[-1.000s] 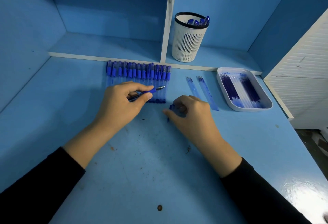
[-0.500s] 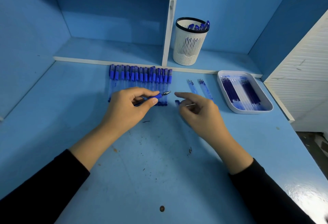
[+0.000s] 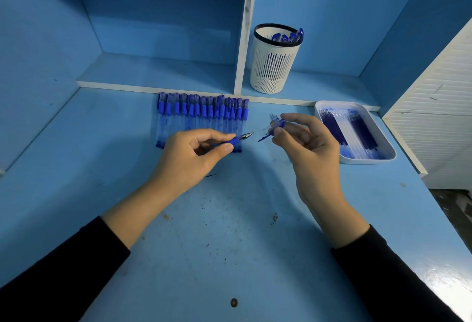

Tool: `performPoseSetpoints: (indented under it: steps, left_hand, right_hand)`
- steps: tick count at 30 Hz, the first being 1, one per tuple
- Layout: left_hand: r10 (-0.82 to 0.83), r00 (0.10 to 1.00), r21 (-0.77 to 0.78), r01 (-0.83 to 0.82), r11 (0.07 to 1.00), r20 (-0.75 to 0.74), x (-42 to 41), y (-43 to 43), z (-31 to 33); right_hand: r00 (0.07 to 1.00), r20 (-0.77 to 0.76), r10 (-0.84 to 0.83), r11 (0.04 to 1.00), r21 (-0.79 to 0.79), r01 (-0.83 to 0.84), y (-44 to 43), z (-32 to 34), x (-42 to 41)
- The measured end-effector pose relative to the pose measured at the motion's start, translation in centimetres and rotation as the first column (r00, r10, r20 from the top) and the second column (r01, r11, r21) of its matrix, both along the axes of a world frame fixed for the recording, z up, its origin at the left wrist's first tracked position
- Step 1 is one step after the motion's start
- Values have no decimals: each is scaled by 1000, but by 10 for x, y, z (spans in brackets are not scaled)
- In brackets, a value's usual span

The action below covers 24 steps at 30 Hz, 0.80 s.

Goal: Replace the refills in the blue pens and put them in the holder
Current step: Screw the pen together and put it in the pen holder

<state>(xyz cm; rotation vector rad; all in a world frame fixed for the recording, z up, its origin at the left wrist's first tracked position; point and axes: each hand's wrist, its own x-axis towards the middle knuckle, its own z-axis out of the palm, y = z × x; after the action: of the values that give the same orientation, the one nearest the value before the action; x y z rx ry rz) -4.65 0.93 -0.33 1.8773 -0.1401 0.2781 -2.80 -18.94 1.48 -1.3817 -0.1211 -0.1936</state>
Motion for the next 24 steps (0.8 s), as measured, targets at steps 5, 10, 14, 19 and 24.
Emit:
performPoseSetpoints:
  steps: [5,10,14,19,24]
  left_hand:
    - [-15,999,-20,16,1000,30,0,-5,-3]
    - [-8,993,-15,10,1000,118,4,-9,-7]
    - [5,987,-8,-4,1000,160,6,-7,-9]
    - [-1,983,6,0,1000,185,4,-7,-9]
    - [-15,985,0,16,1000,171,6,-8,-6]
  right_hand:
    - [996,39,84,996,-27,-83,7,-3,-4]
    - [994,9,105,994,3,-105,16,-9,-7]
    - [994,0,106,994,30,-106,17,-9,-7]
    - [993,7,120,991,57,-120,17,-10,-7]
    - [993,17,114,991,65,-115,17,-10,-9]
